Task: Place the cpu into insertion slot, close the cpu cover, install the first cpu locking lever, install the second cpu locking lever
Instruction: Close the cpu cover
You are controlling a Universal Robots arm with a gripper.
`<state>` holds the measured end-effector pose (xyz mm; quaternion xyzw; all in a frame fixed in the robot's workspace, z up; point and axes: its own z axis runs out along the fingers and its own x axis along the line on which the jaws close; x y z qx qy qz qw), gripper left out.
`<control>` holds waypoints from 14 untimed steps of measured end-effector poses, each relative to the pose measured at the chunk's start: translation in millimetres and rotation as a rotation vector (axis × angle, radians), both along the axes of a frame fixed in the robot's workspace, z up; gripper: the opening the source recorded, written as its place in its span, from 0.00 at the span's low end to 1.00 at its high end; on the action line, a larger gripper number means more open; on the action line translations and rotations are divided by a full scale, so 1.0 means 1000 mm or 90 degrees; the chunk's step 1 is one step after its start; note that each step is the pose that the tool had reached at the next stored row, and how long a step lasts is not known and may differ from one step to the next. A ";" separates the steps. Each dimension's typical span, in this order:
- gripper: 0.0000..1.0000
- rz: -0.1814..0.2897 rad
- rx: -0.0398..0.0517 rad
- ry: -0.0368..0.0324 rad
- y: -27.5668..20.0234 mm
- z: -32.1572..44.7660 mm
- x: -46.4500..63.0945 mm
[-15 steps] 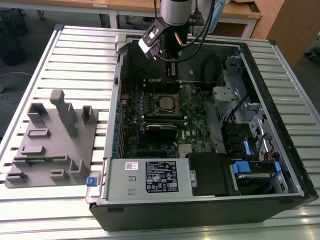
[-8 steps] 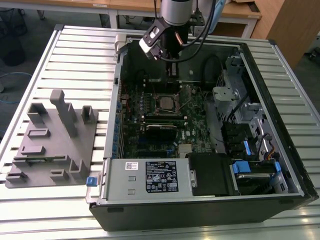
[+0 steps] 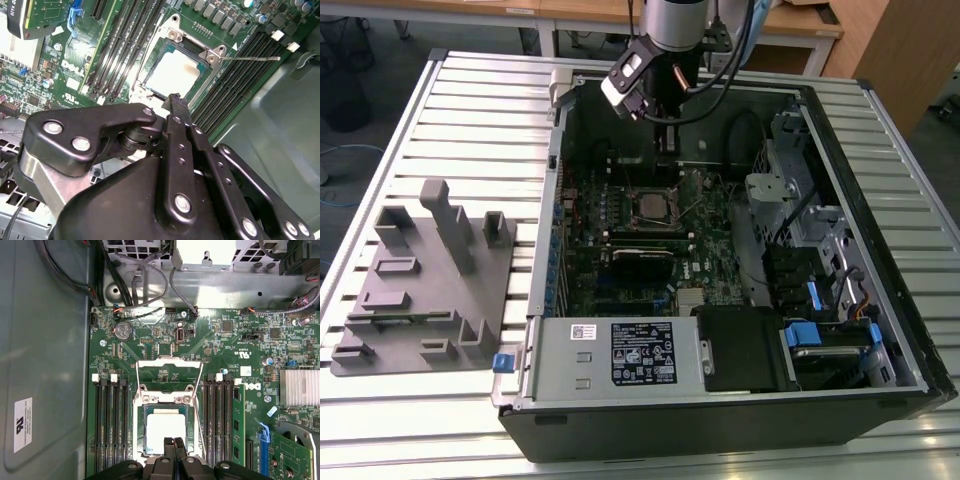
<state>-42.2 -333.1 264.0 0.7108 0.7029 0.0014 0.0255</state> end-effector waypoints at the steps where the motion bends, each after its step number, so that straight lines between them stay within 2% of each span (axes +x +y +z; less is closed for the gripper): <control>1: 0.10 0.000 0.0000 0.0000 0.0000 0.0000 0.000; 14: 0.10 0.000 0.0000 0.0000 0.0000 0.0000 0.002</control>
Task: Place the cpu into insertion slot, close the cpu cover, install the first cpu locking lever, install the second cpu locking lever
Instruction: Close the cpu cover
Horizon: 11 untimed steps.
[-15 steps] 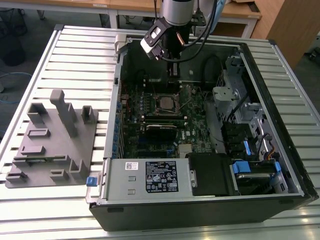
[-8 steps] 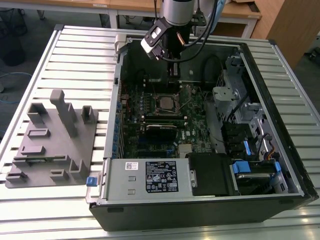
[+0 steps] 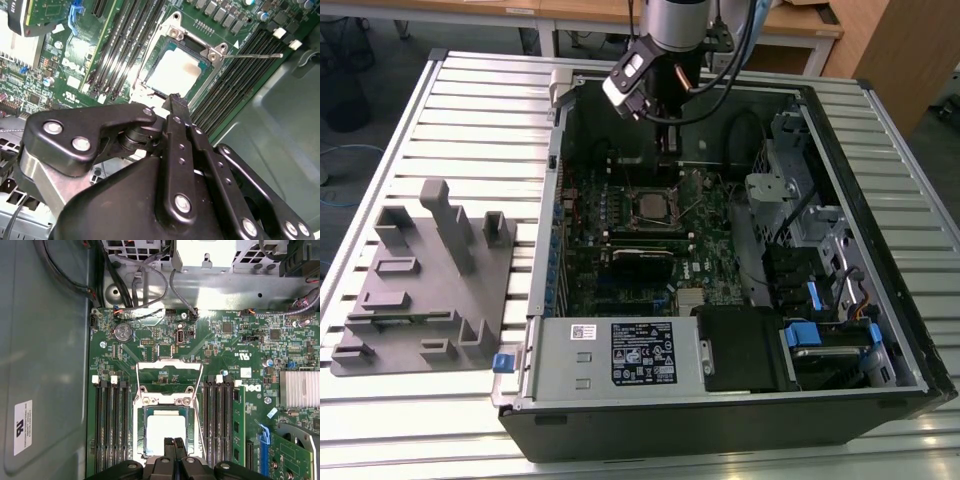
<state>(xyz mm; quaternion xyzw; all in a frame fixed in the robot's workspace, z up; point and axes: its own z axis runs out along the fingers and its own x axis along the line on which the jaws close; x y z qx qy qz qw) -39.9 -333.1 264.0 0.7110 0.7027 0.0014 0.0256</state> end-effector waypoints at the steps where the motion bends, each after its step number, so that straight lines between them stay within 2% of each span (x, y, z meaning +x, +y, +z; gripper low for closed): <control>1: 0.10 0.000 0.0000 0.0000 0.0000 0.0000 0.001; 11: 0.10 0.000 0.0000 0.0000 0.0000 0.0000 0.011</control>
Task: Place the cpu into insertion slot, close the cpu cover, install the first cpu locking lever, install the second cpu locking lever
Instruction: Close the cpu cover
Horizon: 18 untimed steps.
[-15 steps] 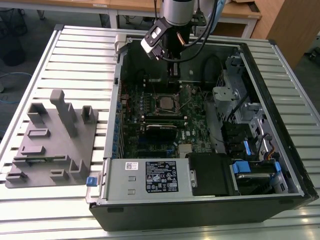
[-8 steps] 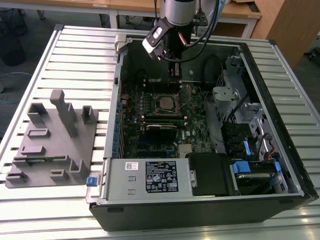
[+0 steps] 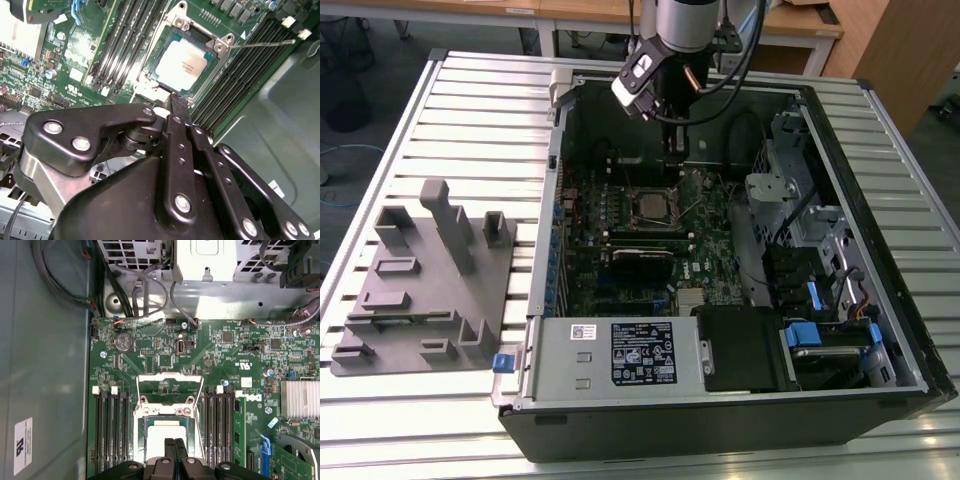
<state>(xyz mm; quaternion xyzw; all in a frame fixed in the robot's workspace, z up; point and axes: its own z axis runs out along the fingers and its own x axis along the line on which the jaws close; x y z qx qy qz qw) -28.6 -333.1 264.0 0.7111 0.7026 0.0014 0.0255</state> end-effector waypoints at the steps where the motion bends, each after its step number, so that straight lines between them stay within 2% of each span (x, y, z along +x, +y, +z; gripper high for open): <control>1: 0.10 0.000 0.0000 0.0000 0.0000 0.0000 0.001; 18: 0.10 0.000 0.0000 0.0000 0.0000 0.0000 0.006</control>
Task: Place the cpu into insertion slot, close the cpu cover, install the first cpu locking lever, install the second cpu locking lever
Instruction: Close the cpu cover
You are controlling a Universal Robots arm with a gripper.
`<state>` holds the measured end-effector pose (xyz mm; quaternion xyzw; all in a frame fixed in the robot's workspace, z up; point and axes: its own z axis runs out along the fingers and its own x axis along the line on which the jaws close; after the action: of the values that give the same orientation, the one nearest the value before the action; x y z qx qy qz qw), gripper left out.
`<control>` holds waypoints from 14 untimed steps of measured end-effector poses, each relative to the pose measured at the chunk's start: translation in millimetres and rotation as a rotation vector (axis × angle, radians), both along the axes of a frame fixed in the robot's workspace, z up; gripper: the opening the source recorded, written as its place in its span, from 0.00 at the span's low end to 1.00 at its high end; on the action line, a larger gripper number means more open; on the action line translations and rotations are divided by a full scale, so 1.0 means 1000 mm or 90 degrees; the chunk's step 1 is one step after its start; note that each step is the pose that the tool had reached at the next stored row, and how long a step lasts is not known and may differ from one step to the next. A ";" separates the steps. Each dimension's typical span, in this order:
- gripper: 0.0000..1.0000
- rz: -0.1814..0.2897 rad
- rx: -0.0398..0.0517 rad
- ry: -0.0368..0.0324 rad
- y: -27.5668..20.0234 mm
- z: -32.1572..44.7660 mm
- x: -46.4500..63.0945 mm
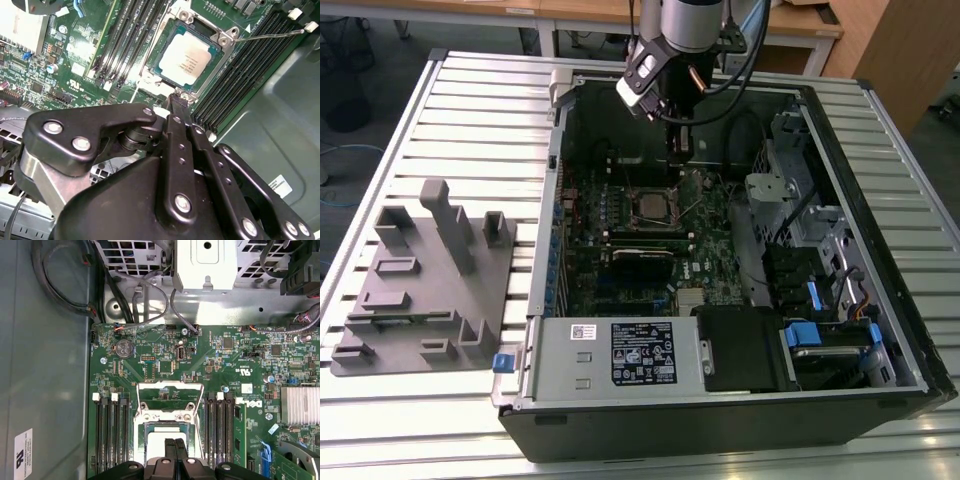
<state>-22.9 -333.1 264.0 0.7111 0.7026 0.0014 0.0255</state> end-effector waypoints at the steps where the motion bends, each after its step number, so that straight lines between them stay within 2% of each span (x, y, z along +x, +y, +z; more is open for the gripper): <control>1: 0.10 0.000 0.0000 0.0000 0.0000 0.0000 0.000; 5: 0.10 0.000 0.0000 0.0000 0.0000 0.0000 0.002; 14: 0.10 0.000 0.0000 0.0000 0.0000 -0.0002 0.019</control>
<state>-3.7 -333.1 263.8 0.7111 0.7026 0.0014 0.0255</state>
